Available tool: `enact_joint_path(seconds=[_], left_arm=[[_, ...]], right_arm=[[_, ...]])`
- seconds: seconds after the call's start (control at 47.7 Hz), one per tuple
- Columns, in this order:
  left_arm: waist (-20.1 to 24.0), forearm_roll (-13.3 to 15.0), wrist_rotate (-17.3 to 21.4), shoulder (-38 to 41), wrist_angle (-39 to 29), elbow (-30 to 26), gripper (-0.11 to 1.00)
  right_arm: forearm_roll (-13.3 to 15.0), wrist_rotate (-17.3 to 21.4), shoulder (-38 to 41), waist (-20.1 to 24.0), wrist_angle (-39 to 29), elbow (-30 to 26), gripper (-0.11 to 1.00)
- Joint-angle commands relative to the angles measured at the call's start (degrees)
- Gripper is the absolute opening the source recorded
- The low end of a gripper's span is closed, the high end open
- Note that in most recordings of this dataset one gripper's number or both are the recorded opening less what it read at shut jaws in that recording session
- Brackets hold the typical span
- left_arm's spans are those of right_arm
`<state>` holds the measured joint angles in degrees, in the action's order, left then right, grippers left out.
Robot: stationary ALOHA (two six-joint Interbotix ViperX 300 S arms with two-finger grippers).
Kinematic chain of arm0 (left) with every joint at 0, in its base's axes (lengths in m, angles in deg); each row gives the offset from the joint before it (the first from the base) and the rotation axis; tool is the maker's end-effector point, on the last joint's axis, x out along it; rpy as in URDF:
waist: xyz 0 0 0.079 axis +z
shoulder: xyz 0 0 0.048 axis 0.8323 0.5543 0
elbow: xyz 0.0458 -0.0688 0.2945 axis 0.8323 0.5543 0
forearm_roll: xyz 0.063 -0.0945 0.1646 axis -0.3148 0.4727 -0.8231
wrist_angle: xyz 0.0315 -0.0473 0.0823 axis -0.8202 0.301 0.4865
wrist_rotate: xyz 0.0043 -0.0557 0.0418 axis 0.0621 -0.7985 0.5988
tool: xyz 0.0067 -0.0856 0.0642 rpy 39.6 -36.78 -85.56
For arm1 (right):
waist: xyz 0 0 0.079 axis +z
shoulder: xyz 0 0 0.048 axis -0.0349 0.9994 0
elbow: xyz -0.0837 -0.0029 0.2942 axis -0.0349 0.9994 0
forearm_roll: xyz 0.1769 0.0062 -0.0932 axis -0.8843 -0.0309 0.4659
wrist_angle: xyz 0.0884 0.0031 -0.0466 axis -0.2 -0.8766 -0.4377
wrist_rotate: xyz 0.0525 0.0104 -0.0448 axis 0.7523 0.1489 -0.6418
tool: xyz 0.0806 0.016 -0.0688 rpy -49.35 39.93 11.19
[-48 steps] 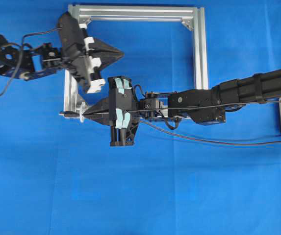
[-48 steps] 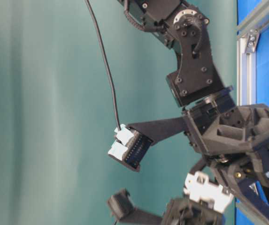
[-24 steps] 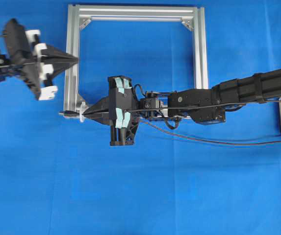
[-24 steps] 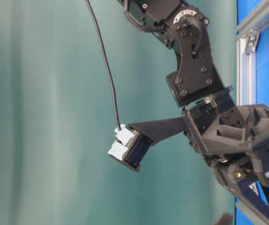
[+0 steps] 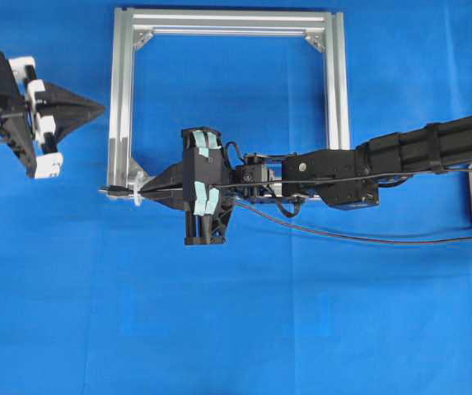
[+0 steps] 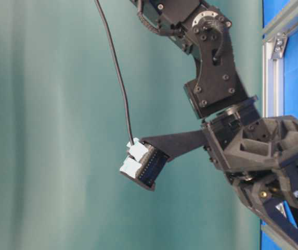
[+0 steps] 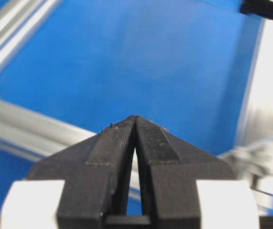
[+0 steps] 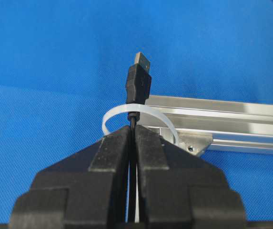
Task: Insert the wire through the string loop located on the left side.
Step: 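Move the open left gripper to the plug and close on it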
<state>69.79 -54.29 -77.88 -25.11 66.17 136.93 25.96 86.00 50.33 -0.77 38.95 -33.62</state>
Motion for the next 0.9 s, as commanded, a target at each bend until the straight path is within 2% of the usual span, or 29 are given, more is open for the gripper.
enact_joint_path(seconds=[0.0, 0.23, 0.356, 0.775, 0.838, 0.88], left_arm=[[-2.99, -0.18, -0.09, -0.97, 0.18, -0.70, 0.00], [-13.71, -0.18, -0.18, -4.22, 0.00, -0.09, 0.00], [-17.40, -0.26, 0.00, -5.10, -0.18, 0.00, 0.00], [-17.67, -0.35, 0.44, -4.66, -2.55, -0.26, 0.01], [-17.67, -0.26, 0.44, -4.75, -2.55, -0.26, 0.05], [-17.67, -0.26, 0.26, -4.75, -2.55, -0.26, 0.14]], right_arm=[[0.00, -0.09, -1.23, -0.09, 0.18, -0.97, 0.00], [0.00, 0.00, -1.23, -0.09, 0.18, -0.97, 0.00], [0.00, 0.00, -1.23, -0.09, 0.18, -0.97, 0.00], [-0.09, 0.00, -1.23, -0.09, 0.09, -0.88, 0.00], [0.00, 0.00, -1.23, -0.09, 0.09, -0.79, 0.00], [0.00, 0.00, -1.23, -0.09, 0.09, -0.79, 0.00]])
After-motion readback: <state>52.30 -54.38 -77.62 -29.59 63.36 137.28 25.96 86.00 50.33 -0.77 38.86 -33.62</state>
